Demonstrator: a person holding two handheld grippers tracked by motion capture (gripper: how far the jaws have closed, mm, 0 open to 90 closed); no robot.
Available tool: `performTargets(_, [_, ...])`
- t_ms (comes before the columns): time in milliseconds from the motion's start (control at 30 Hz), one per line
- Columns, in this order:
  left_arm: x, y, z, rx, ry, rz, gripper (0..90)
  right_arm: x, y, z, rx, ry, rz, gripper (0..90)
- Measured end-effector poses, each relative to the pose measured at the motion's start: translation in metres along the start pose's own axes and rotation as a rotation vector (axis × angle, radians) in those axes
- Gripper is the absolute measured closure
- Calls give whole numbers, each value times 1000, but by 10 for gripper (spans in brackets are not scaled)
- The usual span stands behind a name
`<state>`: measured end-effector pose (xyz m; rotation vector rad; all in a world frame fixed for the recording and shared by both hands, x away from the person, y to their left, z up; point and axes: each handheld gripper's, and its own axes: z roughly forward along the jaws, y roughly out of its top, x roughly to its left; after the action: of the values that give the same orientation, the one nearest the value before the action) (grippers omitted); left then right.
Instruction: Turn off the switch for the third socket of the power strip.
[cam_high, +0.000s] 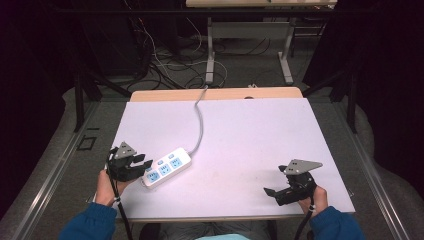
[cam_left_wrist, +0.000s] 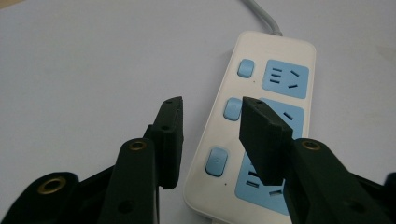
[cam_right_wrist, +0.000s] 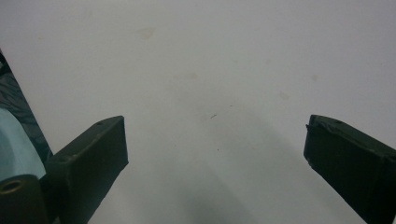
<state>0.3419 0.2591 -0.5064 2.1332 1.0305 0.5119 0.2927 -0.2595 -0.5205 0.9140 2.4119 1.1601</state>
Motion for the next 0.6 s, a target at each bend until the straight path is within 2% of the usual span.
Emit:
performTargets(67, [0,0,-1,-5,14,-10,439,0,0,0,-1,4,-6,57])
performTargets(300, [1,-1,-6,-10,29,-14,189,0,0,0,1,6,4,57])
performTargets(600, [2,-5,-13,-27,53,-34,65,0,0,-1,0,3,-3,57])
